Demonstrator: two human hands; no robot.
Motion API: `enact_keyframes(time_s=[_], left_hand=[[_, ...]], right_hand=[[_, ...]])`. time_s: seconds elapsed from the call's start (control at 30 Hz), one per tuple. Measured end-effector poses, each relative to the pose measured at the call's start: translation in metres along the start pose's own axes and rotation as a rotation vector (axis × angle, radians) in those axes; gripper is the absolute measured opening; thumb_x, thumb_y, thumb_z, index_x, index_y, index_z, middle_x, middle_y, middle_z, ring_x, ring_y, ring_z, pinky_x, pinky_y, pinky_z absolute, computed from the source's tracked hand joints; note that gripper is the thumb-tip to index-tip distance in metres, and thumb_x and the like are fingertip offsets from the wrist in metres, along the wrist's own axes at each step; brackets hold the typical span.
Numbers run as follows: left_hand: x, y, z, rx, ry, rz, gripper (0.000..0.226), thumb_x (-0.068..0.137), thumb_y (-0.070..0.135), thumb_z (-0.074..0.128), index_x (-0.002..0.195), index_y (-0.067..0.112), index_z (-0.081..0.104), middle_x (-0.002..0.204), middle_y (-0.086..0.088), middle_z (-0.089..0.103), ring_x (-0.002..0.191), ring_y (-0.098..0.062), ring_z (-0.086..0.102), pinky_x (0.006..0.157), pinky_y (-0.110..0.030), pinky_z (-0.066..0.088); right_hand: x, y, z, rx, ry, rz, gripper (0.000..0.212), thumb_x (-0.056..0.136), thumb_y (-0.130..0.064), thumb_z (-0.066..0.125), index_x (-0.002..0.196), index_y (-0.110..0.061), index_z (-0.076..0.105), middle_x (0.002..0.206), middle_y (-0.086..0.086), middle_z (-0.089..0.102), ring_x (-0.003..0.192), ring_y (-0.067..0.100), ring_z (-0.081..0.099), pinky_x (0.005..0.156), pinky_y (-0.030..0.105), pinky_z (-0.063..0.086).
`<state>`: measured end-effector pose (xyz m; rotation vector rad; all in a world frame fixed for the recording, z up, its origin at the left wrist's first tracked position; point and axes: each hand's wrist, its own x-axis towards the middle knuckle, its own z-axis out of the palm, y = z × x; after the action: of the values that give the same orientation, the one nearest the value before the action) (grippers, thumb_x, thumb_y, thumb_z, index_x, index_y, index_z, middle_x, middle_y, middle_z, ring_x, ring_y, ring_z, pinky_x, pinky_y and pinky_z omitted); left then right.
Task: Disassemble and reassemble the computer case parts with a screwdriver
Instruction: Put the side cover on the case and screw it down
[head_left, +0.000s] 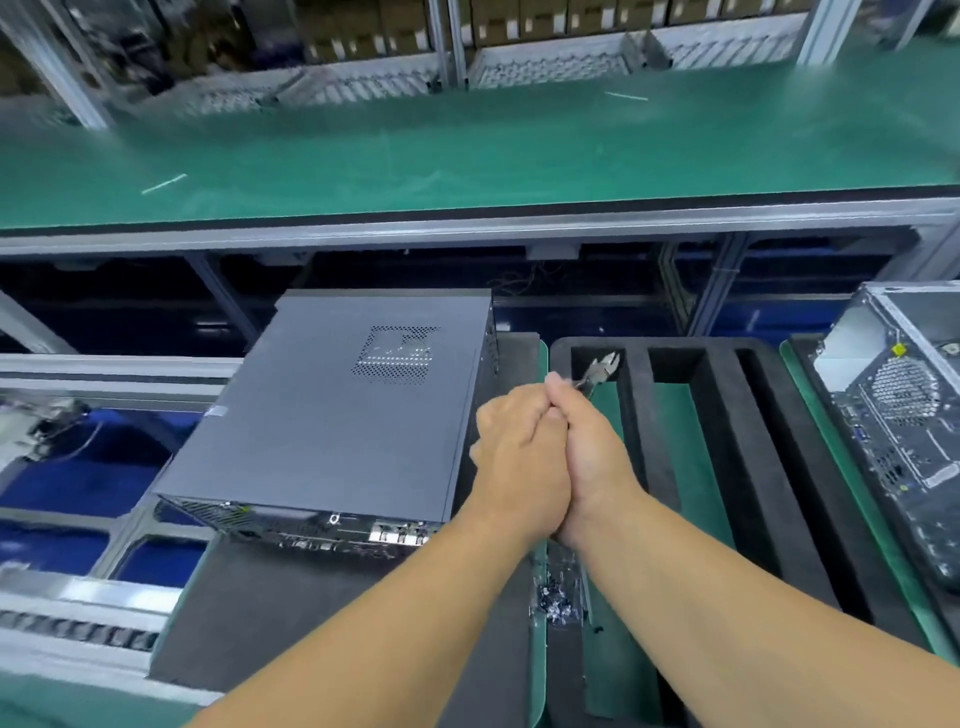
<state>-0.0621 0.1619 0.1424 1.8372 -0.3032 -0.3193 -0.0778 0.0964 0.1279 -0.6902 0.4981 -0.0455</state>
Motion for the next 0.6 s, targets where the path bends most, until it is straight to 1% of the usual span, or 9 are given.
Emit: enact_keyframes(time_s=[0.07,0.1,0.17,0.23,0.3,0.4,0.5,0.57,0.6], left_hand=[[-0.013,0.007,-0.018,-0.186,-0.043,0.061,0.042,0.082,0.022,0.039,0.113,0.023,0.068,0.114,-0.004,0.065,0.107,-0.003,0.059,0.093,-0.044,0.052],[-0.02,0.007,-0.029,-0.278,-0.054,0.091,0.047,0.081,0.017,0.04,0.121,0.024,0.063,0.119,-0.002,0.065,0.111,-0.002,0.061,0.092,-0.034,0.055],[-0.033,0.004,-0.056,-0.322,-0.016,0.17,0.049,0.083,0.017,0.043,0.128,0.027,0.057,0.126,0.003,0.062,0.12,-0.007,0.058,0.097,-0.029,0.051],[-0.041,-0.006,-0.091,-0.28,0.06,0.257,0.039,0.087,0.017,0.043,0.12,0.025,0.062,0.116,0.005,0.066,0.111,-0.012,0.062,0.092,-0.032,0.053],[-0.045,-0.024,-0.132,-0.22,0.128,0.292,0.032,0.088,0.016,0.042,0.107,0.023,0.067,0.103,0.007,0.069,0.096,-0.016,0.066,0.084,-0.037,0.055],[-0.053,-0.063,-0.192,-0.14,0.192,0.232,0.029,0.085,0.014,0.045,0.091,0.029,0.069,0.092,0.009,0.071,0.085,-0.018,0.067,0.08,-0.043,0.057],[-0.065,-0.107,-0.245,-0.052,0.213,0.138,0.028,0.083,0.018,0.048,0.088,0.037,0.068,0.086,0.014,0.071,0.084,-0.011,0.068,0.078,-0.034,0.056],[-0.075,-0.136,-0.277,0.049,0.203,0.087,0.025,0.081,0.022,0.049,0.085,0.039,0.067,0.085,0.019,0.071,0.082,-0.003,0.066,0.073,-0.026,0.053],[-0.081,-0.151,-0.292,0.111,0.198,0.061,0.024,0.081,0.023,0.05,0.083,0.04,0.066,0.085,0.022,0.07,0.081,-0.001,0.065,0.071,-0.025,0.052]], right_hand=[[-0.005,0.006,0.014,-0.118,0.148,-0.151,0.034,0.1,-0.044,0.061,0.109,-0.012,0.067,0.104,0.01,0.072,0.1,0.029,0.071,0.094,0.046,0.056],[-0.01,0.011,0.022,-0.106,0.196,-0.23,0.029,0.099,-0.041,0.065,0.105,-0.012,0.065,0.094,0.007,0.073,0.091,0.027,0.073,0.085,0.044,0.06],[-0.021,0.02,0.043,-0.095,0.226,-0.331,0.024,0.092,-0.038,0.071,0.091,-0.017,0.058,0.07,0.0,0.063,0.067,0.021,0.065,0.066,0.038,0.056],[-0.029,0.035,0.062,-0.211,0.215,-0.399,0.024,0.083,-0.036,0.071,0.089,-0.02,0.055,0.068,0.0,0.055,0.063,0.019,0.055,0.061,0.036,0.052],[-0.037,0.055,0.078,-0.356,0.167,-0.433,0.024,0.079,-0.032,0.071,0.091,-0.02,0.055,0.077,0.004,0.056,0.065,0.019,0.057,0.058,0.035,0.053],[-0.045,0.099,0.104,-0.568,0.07,-0.408,0.025,0.074,-0.031,0.071,0.087,-0.022,0.052,0.081,0.009,0.062,0.064,0.024,0.064,0.058,0.037,0.053],[-0.047,0.152,0.13,-0.721,0.004,-0.334,0.015,0.076,-0.028,0.067,0.08,-0.029,0.052,0.072,0.007,0.064,0.06,0.025,0.063,0.06,0.041,0.051],[-0.046,0.189,0.14,-0.767,-0.019,-0.287,0.014,0.079,-0.025,0.065,0.083,-0.027,0.052,0.07,0.006,0.061,0.06,0.025,0.059,0.058,0.037,0.049],[-0.046,0.207,0.143,-0.78,-0.03,-0.259,0.014,0.081,-0.022,0.065,0.086,-0.026,0.053,0.072,0.007,0.06,0.06,0.025,0.059,0.055,0.034,0.048]])
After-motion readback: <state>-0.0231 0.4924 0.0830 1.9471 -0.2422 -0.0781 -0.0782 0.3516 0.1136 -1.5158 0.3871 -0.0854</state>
